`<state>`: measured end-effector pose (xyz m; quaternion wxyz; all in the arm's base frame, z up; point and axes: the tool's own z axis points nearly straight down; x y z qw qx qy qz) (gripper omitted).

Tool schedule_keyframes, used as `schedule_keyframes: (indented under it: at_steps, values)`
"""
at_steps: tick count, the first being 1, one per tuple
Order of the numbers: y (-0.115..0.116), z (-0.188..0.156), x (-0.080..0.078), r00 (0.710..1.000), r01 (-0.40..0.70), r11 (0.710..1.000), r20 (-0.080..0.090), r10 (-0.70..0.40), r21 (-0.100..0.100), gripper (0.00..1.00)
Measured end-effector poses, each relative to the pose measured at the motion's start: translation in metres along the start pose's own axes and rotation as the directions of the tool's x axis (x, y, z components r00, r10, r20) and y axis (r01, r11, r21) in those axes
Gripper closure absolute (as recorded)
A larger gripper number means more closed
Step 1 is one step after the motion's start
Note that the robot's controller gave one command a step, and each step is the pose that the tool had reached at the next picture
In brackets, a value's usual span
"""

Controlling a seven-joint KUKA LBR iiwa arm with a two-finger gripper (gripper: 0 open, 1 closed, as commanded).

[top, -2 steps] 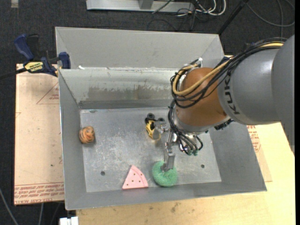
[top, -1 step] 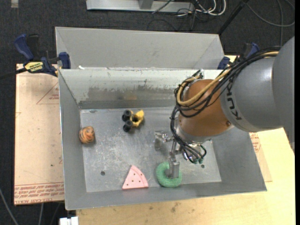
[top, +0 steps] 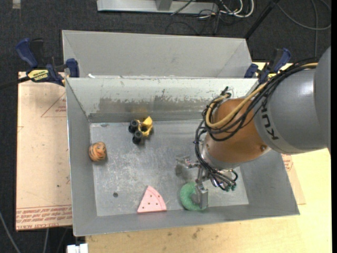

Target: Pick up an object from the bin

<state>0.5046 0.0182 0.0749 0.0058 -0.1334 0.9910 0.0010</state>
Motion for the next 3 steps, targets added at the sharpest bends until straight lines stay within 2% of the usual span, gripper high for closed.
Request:
schedule_keyframes:
  at_steps: [1, 2, 3]
  values:
    - [-0.006, 0.003, 0.012, 1.0, -0.001, 1.0, -0.01, 0.001, -0.003, 1.0]
    - [-0.006, 0.003, 0.012, 1.0, -0.001, 1.0, -0.01, 0.001, -0.003, 1.0]
    - [-0.032, -0.157, 0.008, 1.0, -0.007, 1.0, -0.007, 0.007, 0.001, 1.0]
